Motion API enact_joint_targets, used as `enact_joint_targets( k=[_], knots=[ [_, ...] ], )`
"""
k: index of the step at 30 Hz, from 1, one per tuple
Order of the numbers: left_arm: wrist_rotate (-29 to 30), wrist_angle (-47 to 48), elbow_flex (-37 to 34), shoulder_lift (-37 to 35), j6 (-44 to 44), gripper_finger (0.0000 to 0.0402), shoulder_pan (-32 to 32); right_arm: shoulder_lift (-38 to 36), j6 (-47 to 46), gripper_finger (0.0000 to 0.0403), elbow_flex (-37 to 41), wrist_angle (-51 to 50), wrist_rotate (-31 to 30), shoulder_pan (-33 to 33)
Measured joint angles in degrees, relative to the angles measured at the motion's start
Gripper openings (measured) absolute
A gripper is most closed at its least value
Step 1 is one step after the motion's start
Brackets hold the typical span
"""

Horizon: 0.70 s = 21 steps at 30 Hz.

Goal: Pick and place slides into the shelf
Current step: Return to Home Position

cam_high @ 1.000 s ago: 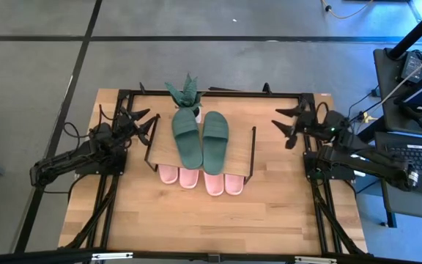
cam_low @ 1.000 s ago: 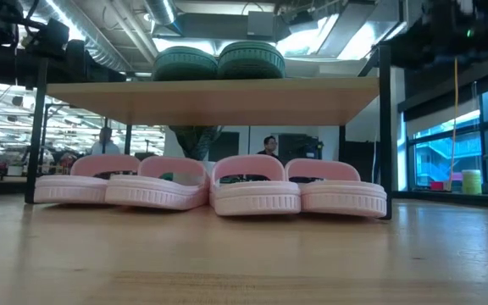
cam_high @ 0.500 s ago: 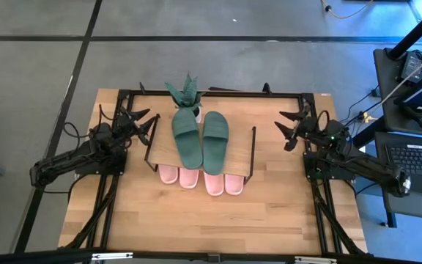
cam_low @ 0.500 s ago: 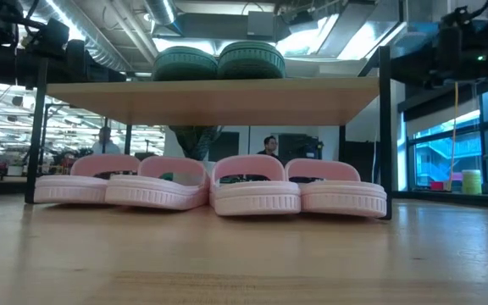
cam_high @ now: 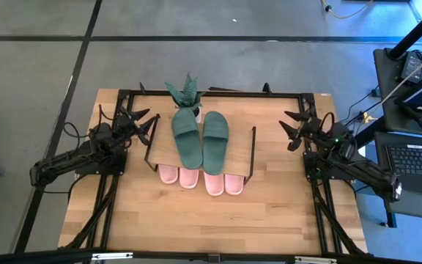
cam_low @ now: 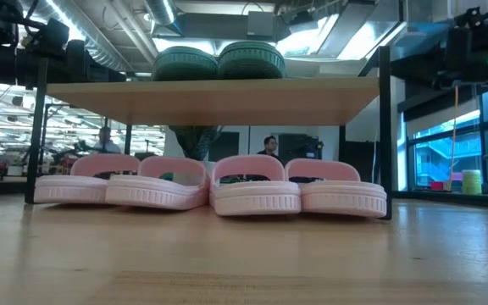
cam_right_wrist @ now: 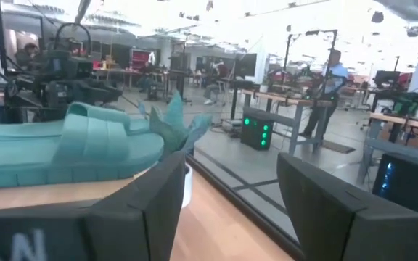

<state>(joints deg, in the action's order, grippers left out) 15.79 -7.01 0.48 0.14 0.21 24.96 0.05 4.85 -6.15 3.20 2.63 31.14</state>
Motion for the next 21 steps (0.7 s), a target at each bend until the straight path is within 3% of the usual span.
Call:
enact_joint_targets(
  k=[6, 10, 21],
  knots=[
    [0.0, 0.0, 0.0, 0.0, 0.0, 0.0196, 0.0, 0.0, 0.2, 0.0220, 5.7, 8.2, 0.0, 0.0],
    [0.0, 0.0, 0.0, 0.0, 0.0, 0.0196, 0.0, 0.0, 0.3, 0.0220, 5.8, 8.5, -0.1, 0.5],
    [0.0, 0.0, 0.0, 0.0, 0.0, 0.0196, 0.0, 0.0, 1.5, 0.0220, 5.7, 1.0, -0.7, 1.6]
  ],
)
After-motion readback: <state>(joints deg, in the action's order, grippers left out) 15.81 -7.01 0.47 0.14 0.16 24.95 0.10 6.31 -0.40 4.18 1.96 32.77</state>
